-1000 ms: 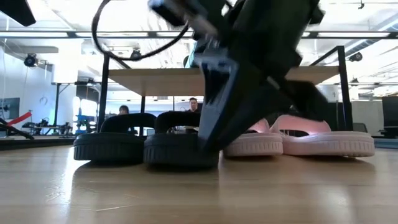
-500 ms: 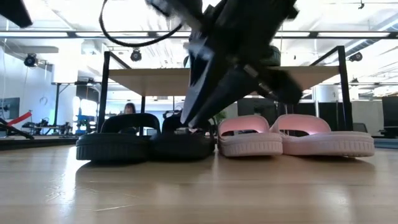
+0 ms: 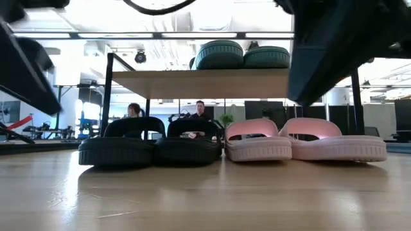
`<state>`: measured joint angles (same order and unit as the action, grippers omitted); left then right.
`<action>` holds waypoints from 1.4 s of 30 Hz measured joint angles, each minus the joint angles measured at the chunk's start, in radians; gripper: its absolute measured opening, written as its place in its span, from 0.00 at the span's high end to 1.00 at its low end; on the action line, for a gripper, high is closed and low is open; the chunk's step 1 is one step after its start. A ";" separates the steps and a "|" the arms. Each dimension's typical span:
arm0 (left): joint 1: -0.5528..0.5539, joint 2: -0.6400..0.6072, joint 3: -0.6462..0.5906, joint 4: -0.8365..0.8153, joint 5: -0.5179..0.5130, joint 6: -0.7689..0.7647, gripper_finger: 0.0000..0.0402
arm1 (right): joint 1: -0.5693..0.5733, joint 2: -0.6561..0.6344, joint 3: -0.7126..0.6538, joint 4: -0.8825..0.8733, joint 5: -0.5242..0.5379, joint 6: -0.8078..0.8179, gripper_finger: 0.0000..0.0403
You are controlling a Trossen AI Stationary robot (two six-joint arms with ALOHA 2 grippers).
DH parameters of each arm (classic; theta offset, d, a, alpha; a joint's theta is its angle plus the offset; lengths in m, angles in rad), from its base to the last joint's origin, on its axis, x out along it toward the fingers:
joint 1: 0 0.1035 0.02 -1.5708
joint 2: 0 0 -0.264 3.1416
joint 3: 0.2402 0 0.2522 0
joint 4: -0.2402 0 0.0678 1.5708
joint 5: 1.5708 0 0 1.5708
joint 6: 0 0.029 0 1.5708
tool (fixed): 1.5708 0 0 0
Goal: Pick and place slides into the shelf
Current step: Adjust the slippers under the shelf
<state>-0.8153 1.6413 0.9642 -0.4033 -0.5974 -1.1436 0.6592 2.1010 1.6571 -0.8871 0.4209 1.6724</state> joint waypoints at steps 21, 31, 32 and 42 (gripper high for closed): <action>0.073 0.067 -0.092 0.351 0.244 0.178 0.98 | 0.019 0.000 0.003 -0.032 0.019 0.032 0.93; 0.137 0.152 -0.072 0.343 -0.006 0.219 0.97 | 0.027 0.000 0.002 -0.029 0.019 0.039 0.93; 0.145 0.152 -0.071 0.320 -0.035 0.204 0.97 | 0.028 0.000 0.002 -0.029 0.018 0.041 0.93; 0.252 0.155 -0.079 0.157 -0.117 0.178 0.97 | 0.030 0.000 0.002 -0.030 0.024 0.048 0.93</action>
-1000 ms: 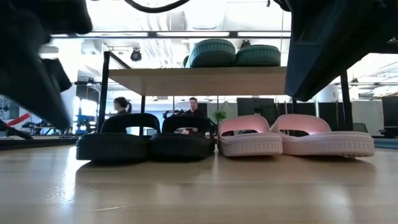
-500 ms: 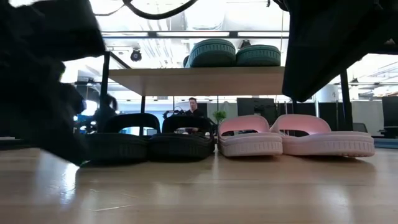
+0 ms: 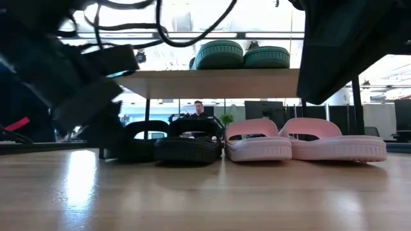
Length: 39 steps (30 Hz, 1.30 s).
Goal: Pick and place slides into the shelf
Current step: Adjust the slippers under the shelf
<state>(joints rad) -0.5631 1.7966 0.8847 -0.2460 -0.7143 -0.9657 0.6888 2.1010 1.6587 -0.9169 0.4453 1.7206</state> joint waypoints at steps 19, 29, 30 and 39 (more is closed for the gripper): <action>-0.279 -0.111 0.074 -0.013 0.200 -0.049 0.97 | -0.144 0.073 -0.029 0.426 -0.108 -0.504 0.93; -0.392 -0.112 0.090 -0.007 0.128 -0.235 0.97 | -0.278 0.107 -0.031 0.425 -0.057 -0.711 0.93; -0.396 -0.112 0.093 -0.007 0.128 -0.235 0.97 | -0.292 0.109 -0.031 0.423 -0.056 -0.724 0.93; -0.401 -0.113 0.102 -0.007 0.126 -0.233 0.97 | -0.364 0.121 -0.034 0.375 -0.050 -0.746 0.93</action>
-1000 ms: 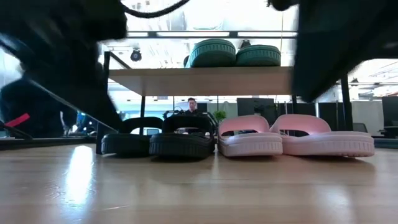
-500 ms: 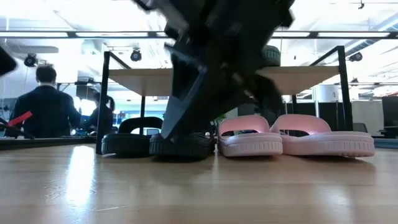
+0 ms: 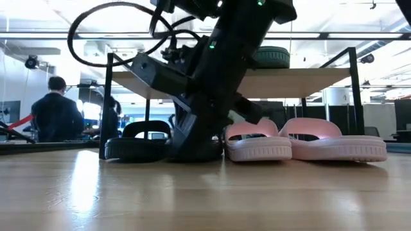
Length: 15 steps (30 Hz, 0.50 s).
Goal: Pick and place slides into the shelf
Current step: Adjust the slippers under the shelf
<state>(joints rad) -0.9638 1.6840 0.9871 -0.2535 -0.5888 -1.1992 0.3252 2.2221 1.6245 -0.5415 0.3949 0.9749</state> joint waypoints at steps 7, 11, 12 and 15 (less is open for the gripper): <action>0.000 0.000 -0.004 -0.002 -0.024 0.004 0.97 | 0.049 -0.064 0.008 -0.005 -0.104 -0.007 0.93; 0.000 0.000 -0.004 -0.002 -0.027 0.030 0.97 | 0.121 -0.084 0.008 -0.108 -0.112 0.062 0.93; 0.000 0.000 -0.005 -0.002 -0.027 0.034 0.97 | 0.138 -0.084 0.008 -0.153 -0.106 0.096 0.93; 0.000 0.000 -0.010 -0.002 -0.029 0.036 0.97 | 0.179 -0.082 0.005 -0.298 -0.056 0.204 0.93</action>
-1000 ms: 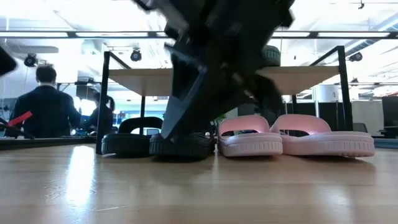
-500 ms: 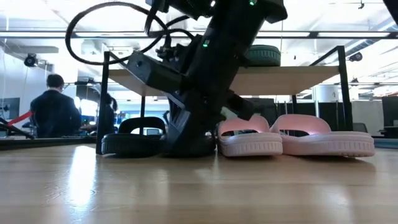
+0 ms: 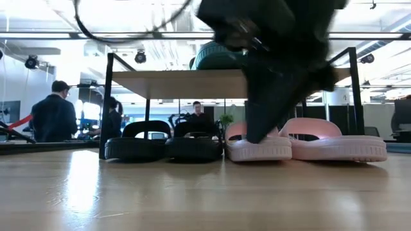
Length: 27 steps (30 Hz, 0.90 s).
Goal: Pick and place slides into the shelf
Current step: Adjust the slippers under the shelf
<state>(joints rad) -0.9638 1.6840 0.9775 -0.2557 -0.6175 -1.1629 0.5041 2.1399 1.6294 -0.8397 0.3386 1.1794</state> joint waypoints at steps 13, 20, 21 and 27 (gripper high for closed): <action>0.002 0.000 -0.019 0.000 -0.017 0.001 0.97 | -0.097 0.013 -0.040 -0.067 0.120 0.017 0.93; 0.001 0.000 -0.019 0.000 -0.016 0.019 0.97 | -0.030 -0.031 -0.037 -0.091 0.028 0.063 0.93; 0.001 0.000 -0.020 0.000 -0.016 0.025 0.97 | -0.008 -0.039 -0.036 -0.113 0.018 0.096 0.93; 0.004 0.000 -0.020 -0.002 -0.016 0.053 0.97 | 0.121 -0.044 -0.051 -0.277 -0.016 0.361 0.93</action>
<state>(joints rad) -0.9596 1.6840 0.9577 -0.2573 -0.6338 -1.1096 0.6251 2.0964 1.5781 -1.1170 0.3222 1.5406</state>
